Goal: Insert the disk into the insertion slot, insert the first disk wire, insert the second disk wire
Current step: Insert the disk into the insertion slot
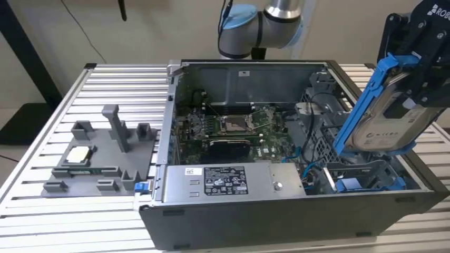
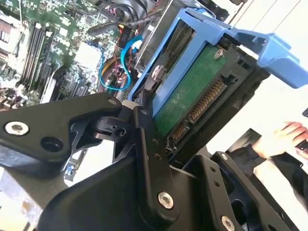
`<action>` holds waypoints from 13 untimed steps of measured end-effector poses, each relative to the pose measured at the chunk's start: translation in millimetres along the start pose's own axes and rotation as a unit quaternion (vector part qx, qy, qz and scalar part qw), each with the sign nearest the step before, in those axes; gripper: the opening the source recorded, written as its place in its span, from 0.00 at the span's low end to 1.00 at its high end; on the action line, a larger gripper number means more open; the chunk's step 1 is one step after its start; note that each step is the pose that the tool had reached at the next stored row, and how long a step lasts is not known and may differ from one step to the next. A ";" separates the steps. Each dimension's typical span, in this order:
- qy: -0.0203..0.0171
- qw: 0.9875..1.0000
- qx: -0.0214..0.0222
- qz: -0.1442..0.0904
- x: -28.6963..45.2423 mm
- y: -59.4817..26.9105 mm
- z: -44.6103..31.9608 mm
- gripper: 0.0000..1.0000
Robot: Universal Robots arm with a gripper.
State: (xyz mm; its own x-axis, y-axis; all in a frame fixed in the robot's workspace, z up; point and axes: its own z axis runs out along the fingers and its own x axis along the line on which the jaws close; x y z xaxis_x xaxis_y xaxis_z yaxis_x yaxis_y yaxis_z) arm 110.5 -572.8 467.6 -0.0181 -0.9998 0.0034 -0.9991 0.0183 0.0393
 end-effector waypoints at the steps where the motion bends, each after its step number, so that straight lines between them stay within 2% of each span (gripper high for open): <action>1: 0.000 1.000 0.000 0.000 0.0 0.0 0.9 0.33; 13: 0.000 1.000 -0.001 0.000 -0.1 -3.9 16.6 0.33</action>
State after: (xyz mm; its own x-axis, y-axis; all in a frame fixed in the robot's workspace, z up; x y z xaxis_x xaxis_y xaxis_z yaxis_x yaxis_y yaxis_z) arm 113.7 -572.8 450.9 -0.0181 -0.9998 0.0033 -0.9990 0.0182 0.0412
